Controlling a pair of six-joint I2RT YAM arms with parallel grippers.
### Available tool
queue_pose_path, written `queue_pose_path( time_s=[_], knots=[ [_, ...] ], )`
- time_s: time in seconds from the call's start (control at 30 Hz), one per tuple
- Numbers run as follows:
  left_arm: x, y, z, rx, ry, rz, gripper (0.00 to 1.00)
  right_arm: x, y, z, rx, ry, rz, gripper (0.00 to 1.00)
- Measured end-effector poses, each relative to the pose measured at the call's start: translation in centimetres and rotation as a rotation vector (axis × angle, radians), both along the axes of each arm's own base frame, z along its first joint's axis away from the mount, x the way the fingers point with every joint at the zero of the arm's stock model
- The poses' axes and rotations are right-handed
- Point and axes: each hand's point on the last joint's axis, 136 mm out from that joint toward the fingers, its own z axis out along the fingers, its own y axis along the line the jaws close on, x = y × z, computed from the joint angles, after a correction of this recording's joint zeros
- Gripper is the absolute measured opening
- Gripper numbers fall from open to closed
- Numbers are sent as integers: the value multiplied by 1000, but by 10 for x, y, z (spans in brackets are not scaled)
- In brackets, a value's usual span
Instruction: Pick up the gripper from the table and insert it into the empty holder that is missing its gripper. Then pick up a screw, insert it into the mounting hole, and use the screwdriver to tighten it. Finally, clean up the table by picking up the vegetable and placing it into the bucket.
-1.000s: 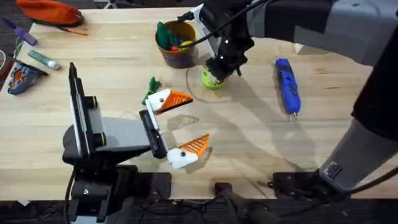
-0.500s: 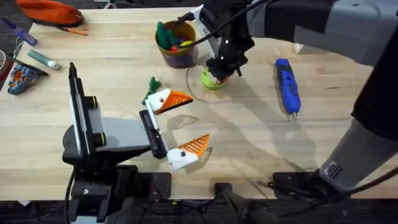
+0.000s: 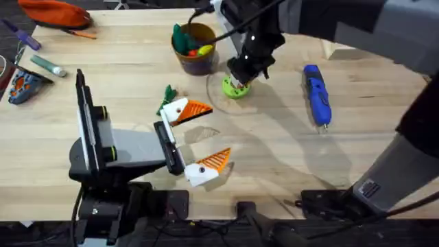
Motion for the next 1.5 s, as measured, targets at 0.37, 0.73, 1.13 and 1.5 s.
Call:
queue_pose_path(
  time_s=[0.37,0.73,1.13,1.5],
  knots=[
    [0,0,0,0,0,0,985,1,-1,9,4,-6,-3,6],
    [0,0,0,0,0,0,985,-3,-5,89,87,-142,16,6],
    [0,0,0,0,0,0,985,-25,-19,156,85,-166,70,6],
    [0,0,0,0,0,0,985,-51,5,169,54,-193,216,6]
  ],
)
